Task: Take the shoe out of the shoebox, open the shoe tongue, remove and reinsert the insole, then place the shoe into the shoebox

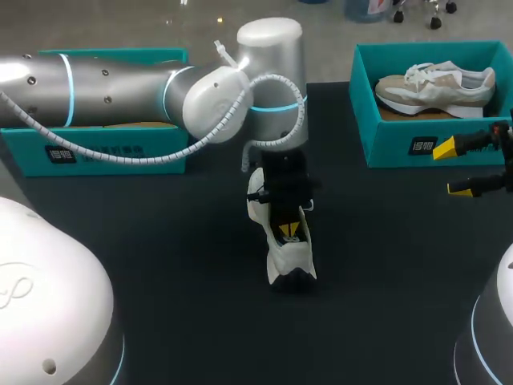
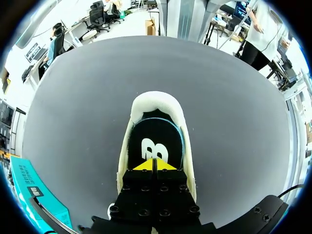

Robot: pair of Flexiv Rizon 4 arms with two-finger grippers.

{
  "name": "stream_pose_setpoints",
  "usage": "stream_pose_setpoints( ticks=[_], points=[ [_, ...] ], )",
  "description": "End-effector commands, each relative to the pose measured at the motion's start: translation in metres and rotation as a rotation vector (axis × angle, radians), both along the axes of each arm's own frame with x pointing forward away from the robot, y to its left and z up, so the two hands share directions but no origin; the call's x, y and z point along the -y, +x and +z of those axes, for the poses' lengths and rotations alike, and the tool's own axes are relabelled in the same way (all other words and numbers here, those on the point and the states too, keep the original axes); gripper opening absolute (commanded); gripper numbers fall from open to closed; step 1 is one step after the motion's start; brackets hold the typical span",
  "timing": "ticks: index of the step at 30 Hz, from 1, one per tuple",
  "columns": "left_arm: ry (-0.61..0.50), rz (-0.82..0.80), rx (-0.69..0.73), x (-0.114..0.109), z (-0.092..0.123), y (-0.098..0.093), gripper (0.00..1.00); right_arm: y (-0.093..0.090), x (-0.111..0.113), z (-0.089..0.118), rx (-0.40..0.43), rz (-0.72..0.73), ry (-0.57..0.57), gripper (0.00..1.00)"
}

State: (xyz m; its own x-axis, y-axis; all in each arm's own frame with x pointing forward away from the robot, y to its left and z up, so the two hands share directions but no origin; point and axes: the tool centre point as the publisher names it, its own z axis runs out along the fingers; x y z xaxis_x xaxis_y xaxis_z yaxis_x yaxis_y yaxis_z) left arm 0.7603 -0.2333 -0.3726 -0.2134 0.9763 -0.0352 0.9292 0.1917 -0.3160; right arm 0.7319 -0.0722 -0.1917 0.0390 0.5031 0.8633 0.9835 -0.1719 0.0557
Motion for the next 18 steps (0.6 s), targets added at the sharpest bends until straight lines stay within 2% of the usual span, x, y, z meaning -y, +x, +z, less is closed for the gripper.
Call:
stream_pose_setpoints(
  ticks=[1, 7, 14, 18],
  points=[
    [0.000, 0.016, 0.006, 0.000, -0.011, -0.007, 0.00, -0.001, 0.000, 0.000, -0.001, -0.001, -0.003, 1.00],
    [0.014, 0.026, 0.027, 0.000, -0.016, -0.012, 0.00, -0.001, 0.000, 0.000, -0.001, -0.001, -0.003, 1.00],
    [-0.029, 0.038, 0.093, 0.001, 0.011, -0.011, 0.00, -0.001, 0.000, 0.000, -0.001, -0.001, -0.003, 1.00],
    [-0.026, 0.018, 0.101, 0.004, 0.013, -0.017, 0.00, -0.001, 0.000, 0.000, -0.001, -0.001, -0.003, 1.00]
  ],
)
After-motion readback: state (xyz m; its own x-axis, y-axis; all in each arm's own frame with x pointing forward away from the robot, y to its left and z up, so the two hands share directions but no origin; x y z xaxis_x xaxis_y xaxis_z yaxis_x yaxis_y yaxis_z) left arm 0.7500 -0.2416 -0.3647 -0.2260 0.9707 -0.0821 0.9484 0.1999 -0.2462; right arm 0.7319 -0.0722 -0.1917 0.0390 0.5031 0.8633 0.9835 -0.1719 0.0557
